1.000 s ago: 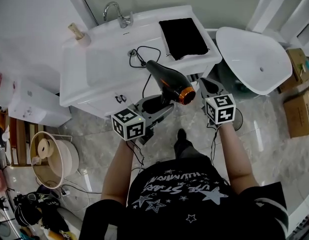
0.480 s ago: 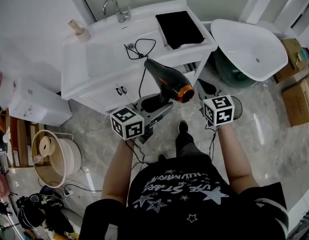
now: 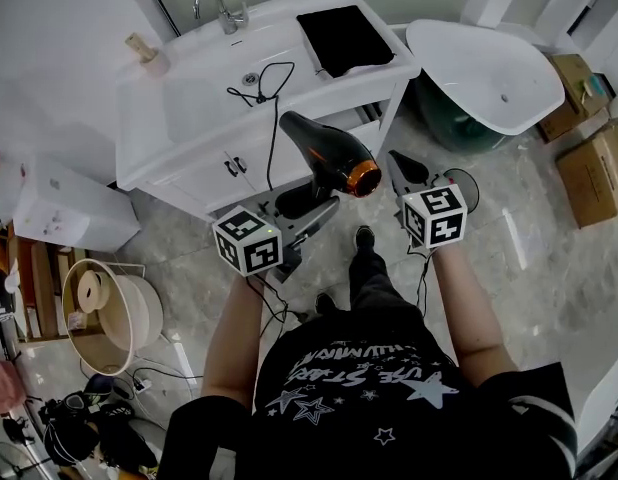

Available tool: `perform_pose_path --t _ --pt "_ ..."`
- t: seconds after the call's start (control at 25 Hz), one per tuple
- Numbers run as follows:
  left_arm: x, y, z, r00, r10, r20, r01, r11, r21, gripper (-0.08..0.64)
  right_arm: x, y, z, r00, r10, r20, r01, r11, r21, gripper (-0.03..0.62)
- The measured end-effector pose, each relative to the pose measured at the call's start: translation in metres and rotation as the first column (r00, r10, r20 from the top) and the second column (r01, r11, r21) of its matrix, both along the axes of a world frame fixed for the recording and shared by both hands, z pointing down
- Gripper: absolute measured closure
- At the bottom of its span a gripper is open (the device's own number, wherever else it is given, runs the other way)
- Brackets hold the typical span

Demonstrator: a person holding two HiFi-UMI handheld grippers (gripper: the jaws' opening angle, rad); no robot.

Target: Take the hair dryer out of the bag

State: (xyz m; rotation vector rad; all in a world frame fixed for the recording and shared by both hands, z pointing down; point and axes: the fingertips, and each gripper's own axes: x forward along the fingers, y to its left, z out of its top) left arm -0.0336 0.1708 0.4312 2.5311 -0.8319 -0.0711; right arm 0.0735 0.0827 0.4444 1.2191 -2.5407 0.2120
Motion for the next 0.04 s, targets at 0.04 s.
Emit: perform_pose_path --t 0.04 --pt "-0.0003 0.0037 0.0012 1.0 -0.001 -0.001 0.001 1.0 0.0 0.353 0.0003 0.0042 0.0003 1.0 0.0 0.002 0.0 1.0 0.0 0.588"
